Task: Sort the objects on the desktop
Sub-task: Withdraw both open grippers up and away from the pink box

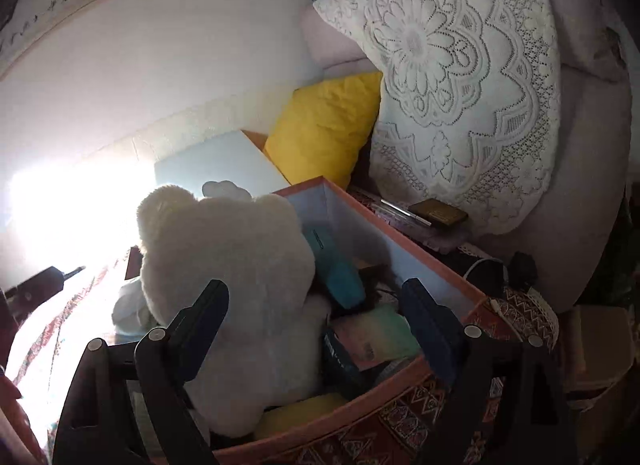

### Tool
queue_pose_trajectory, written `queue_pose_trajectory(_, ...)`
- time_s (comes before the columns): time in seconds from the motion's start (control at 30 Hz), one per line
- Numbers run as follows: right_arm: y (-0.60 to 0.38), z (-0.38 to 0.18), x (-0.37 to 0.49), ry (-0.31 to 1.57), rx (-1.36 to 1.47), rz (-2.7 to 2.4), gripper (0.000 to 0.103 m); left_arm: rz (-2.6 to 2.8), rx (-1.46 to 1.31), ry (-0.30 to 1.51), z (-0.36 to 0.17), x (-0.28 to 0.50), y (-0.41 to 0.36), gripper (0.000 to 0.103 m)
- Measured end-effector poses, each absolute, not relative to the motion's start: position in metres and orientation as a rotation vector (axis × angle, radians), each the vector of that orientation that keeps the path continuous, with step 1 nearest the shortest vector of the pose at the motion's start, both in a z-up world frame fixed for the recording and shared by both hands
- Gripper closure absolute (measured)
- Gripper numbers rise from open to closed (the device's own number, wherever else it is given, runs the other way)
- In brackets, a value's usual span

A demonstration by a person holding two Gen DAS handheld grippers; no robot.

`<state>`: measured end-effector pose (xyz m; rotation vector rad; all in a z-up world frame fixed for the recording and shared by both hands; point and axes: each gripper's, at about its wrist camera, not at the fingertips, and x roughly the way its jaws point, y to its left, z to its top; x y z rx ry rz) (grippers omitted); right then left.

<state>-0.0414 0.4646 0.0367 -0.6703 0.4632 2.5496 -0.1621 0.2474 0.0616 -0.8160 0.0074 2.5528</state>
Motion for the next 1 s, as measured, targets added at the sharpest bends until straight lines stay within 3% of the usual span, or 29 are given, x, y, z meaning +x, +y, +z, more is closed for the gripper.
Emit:
queue_pose_trajectory(0.1, 0.448, 0.045, -0.017, 0.470, -0.668, 2.540, 0.012, 2.610, -0.778, 0.091, 0.060, -0.126, 0.236, 0.001)
queue_pose_trajectory(0.3, 0.395, 0.032, 0.048, 0.363, -0.710, 2.540, 0.008, 2.620, -0.739, 0.158, 0.060, -0.049, 0.213, 0.001)
queue_pose_trajectory(0.43, 0.381, 0.027, 0.096, 0.612, -0.697, 2.481, 0.005, 2.586, -0.717, 0.217, 0.059, -0.005, 0.199, 0.001)
queue_pose_trajectory(0.77, 0.313, 0.041, 0.130, 0.427, -0.717, 2.470, 0.004, 2.565, -0.727, 0.260, 0.068, 0.051, 0.164, 0.001)
queue_pose_trajectory(1.0, 0.296, 0.051, 0.133, 0.398, -0.676, 2.482, 0.004, 2.615, -0.706, 0.227, 0.077, 0.062, 0.152, 0.001)
